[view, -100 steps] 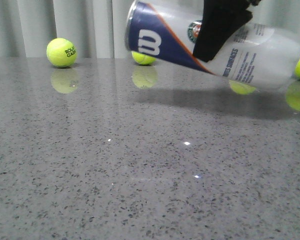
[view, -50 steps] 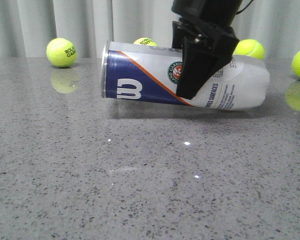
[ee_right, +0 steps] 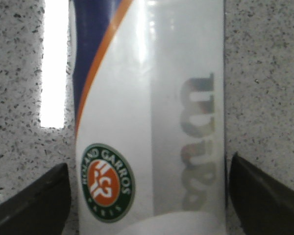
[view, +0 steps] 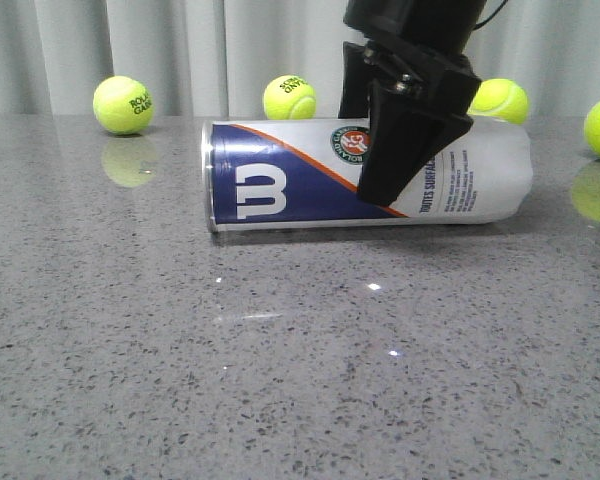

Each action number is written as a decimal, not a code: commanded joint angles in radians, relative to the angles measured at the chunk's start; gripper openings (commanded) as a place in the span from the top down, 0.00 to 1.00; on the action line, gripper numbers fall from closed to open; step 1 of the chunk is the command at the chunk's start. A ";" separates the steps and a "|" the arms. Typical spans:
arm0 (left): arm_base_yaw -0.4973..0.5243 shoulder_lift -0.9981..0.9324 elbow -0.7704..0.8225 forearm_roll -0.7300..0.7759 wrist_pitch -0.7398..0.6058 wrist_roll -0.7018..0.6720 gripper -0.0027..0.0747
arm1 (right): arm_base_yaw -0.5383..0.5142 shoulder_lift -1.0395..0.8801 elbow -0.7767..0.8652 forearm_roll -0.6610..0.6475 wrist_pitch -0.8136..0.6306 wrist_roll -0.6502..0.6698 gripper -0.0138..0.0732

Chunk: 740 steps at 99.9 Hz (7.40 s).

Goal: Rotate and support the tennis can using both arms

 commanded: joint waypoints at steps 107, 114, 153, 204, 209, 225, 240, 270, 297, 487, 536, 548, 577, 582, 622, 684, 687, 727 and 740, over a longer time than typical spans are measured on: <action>0.000 -0.036 0.044 -0.010 -0.077 -0.009 0.99 | -0.002 -0.250 -0.038 -0.058 0.101 0.592 0.92; 0.000 -0.036 0.044 -0.010 -0.077 -0.009 0.99 | -0.002 -0.252 -0.038 -0.058 0.101 0.735 0.92; 0.000 -0.036 0.044 -0.010 -0.077 -0.009 0.99 | -0.012 -0.391 0.101 -0.058 -0.102 1.180 0.92; 0.000 -0.036 0.044 -0.010 -0.082 -0.009 0.99 | -0.012 -1.011 0.790 -0.075 -0.660 1.177 0.92; 0.000 -0.036 0.044 -0.010 -0.084 -0.009 0.99 | -0.012 -1.070 0.846 -0.076 -0.684 1.177 0.92; 0.000 -0.036 0.044 -0.010 -0.084 -0.009 0.99 | -0.012 -1.257 1.004 -0.077 -0.763 1.177 0.92; 0.000 -0.036 0.044 -0.010 -0.094 -0.009 0.99 | -0.012 -1.417 1.104 -0.082 -0.817 1.176 0.92; 0.000 -0.036 -0.014 -0.012 -0.109 -0.009 0.99 | -0.012 -1.584 1.162 -0.082 -0.847 1.176 0.92; 0.000 0.094 -0.263 -0.012 0.171 -0.009 0.99 | -0.012 -1.583 1.162 -0.082 -0.837 1.176 0.92; -0.390 1.670 -1.108 -1.480 0.747 0.690 0.38 | -0.012 -1.583 1.162 -0.082 -0.832 1.176 0.92; -0.391 1.730 -1.116 -1.635 0.911 0.805 0.99 | -0.012 -1.583 1.162 -0.082 -0.832 1.176 0.92; -0.391 1.722 -1.116 -1.671 0.947 0.876 0.99 | -0.012 -1.583 1.162 -0.082 -0.832 1.176 0.92; -0.391 1.526 -1.116 -1.610 0.821 0.995 0.99 | -0.012 -1.583 1.162 -0.082 -0.832 1.176 0.92; -0.391 1.475 -1.116 -1.532 0.765 0.995 0.99 | -0.012 -1.583 1.162 -0.082 -0.832 1.176 0.92; -0.399 1.220 -1.186 -0.754 0.671 0.590 0.99 | -0.012 -1.583 1.162 -0.082 -0.832 1.176 0.92; -0.725 1.407 -1.646 0.010 1.102 0.322 0.99 | -0.012 -1.583 1.162 -0.082 -0.832 1.176 0.92; -0.733 1.421 -1.653 0.010 1.102 0.320 0.99 | -0.012 -1.583 1.162 -0.082 -0.832 1.176 0.92; -0.733 1.499 -1.660 0.010 1.102 0.320 0.99 | -0.012 -1.583 1.162 -0.082 -0.832 1.176 0.92; -0.726 1.499 -1.678 0.010 1.102 0.320 0.87 | -0.012 -1.583 1.162 -0.082 -0.832 1.176 0.92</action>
